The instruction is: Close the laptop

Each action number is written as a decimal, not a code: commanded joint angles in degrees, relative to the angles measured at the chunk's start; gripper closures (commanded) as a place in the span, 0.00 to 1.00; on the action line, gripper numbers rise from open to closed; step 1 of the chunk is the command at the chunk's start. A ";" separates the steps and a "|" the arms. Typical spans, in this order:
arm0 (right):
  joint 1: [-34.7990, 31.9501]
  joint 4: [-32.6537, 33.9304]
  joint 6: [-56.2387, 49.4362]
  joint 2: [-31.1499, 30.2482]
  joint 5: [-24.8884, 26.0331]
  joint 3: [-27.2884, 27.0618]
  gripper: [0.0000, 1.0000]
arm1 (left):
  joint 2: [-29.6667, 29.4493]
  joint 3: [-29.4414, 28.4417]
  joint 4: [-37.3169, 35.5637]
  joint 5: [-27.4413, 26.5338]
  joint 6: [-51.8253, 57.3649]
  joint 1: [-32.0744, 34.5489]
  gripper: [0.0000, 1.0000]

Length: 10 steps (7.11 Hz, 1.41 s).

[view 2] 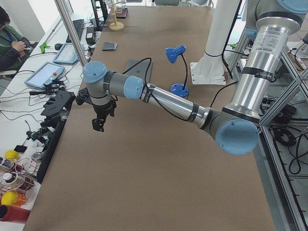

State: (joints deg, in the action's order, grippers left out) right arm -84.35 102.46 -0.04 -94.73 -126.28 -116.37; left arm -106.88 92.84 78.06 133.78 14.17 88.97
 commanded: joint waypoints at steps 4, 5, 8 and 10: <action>-5.39 0.64 -10.50 -6.78 0.34 7.11 0.00 | 11.58 -7.86 3.81 9.56 16.33 8.84 0.01; -5.39 0.46 -10.42 -6.78 -0.27 7.82 0.00 | 12.48 -7.85 5.59 9.57 12.50 8.85 0.01; -5.39 0.46 -10.50 -6.70 -0.45 7.39 0.00 | 14.68 -0.32 5.87 7.91 -4.78 8.59 0.01; -5.39 0.46 -10.59 -6.69 -0.98 7.04 0.00 | 15.03 2.68 6.48 -4.69 -6.70 6.58 0.01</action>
State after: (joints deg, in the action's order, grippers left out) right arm -89.74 102.92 -10.57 -101.44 -127.00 -109.09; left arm -92.15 93.49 84.07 136.33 9.30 96.83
